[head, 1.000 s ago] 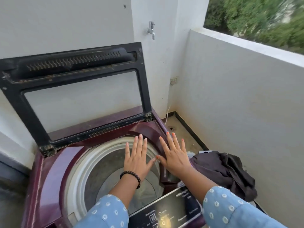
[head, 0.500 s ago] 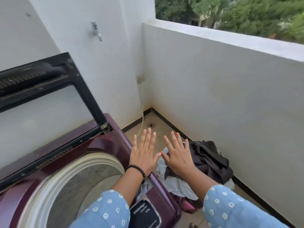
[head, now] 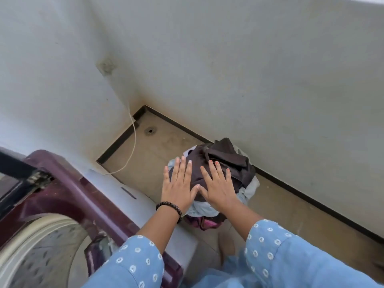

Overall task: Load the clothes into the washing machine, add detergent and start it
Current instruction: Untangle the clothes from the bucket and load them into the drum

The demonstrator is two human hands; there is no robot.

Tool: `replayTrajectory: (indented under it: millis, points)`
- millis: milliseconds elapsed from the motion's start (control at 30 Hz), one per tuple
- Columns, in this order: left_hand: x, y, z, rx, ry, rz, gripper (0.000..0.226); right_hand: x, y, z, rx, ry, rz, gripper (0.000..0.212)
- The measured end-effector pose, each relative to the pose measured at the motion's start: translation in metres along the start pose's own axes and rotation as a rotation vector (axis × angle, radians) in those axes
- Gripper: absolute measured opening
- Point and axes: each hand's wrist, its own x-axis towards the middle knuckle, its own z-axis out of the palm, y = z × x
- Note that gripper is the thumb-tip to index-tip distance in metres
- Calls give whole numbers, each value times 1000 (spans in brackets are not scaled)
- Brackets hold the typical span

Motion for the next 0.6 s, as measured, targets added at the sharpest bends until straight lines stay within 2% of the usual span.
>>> replayTrajectory:
  millis: [133, 267, 500, 600]
  points:
    - [16, 7, 19, -42, -76, 47, 74, 11, 23, 15, -4, -58, 34, 93]
    - [30, 13, 37, -83, -138, 4, 75, 29, 37, 26, 19, -129, 50, 71]
    - [54, 22, 61, -148, -218, -11, 86, 76, 50, 41, 87, -309, 107, 68]
    - [54, 22, 70, -173, -231, -27, 81, 94, 52, 43, 130, -364, 127, 69]
